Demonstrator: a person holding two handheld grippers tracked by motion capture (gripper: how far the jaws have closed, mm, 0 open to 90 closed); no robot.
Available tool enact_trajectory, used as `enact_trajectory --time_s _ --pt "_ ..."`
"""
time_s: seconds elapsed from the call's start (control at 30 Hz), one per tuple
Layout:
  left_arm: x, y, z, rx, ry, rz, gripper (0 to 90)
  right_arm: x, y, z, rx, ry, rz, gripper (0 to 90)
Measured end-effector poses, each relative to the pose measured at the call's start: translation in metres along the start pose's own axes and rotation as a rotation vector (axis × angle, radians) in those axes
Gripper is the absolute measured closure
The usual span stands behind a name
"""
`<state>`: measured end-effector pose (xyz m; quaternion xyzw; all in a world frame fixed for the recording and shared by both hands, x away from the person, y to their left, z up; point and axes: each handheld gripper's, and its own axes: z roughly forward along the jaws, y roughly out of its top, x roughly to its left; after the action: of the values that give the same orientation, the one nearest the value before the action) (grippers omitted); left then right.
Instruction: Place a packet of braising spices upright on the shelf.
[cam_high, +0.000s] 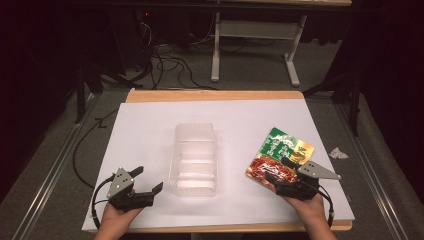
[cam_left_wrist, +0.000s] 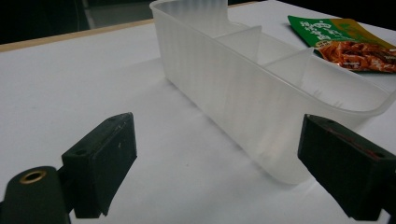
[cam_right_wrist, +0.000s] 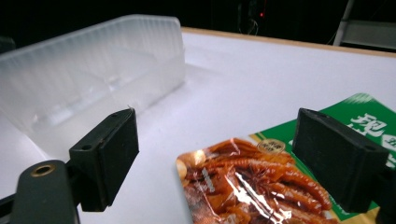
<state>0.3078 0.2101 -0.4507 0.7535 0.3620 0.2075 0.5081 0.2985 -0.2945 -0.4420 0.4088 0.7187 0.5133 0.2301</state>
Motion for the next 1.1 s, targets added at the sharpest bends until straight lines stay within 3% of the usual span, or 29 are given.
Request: enact_trajectory --time_s 0.13,0.4,0.9,1.1 --pt "0.0 -0.001 0.003 0.007 -0.005 0.001 12.2 0.0 0.0 -0.003 -0.007 -0.015 -0.016 15.1" --pt "-0.001 0.0 0.003 0.006 -0.005 0.005 12.2 -0.011 0.0 -0.015 -0.046 -0.04 0.027 15.6" --pt "0.0 0.0 0.004 0.01 -0.007 0.003 12.2 -0.016 -0.002 -0.017 -0.048 -0.045 0.047 16.6" --pt "0.0 0.0 0.004 0.009 -0.005 0.006 12.2 -0.022 -0.004 -0.019 -0.047 -0.06 0.08 17.8"
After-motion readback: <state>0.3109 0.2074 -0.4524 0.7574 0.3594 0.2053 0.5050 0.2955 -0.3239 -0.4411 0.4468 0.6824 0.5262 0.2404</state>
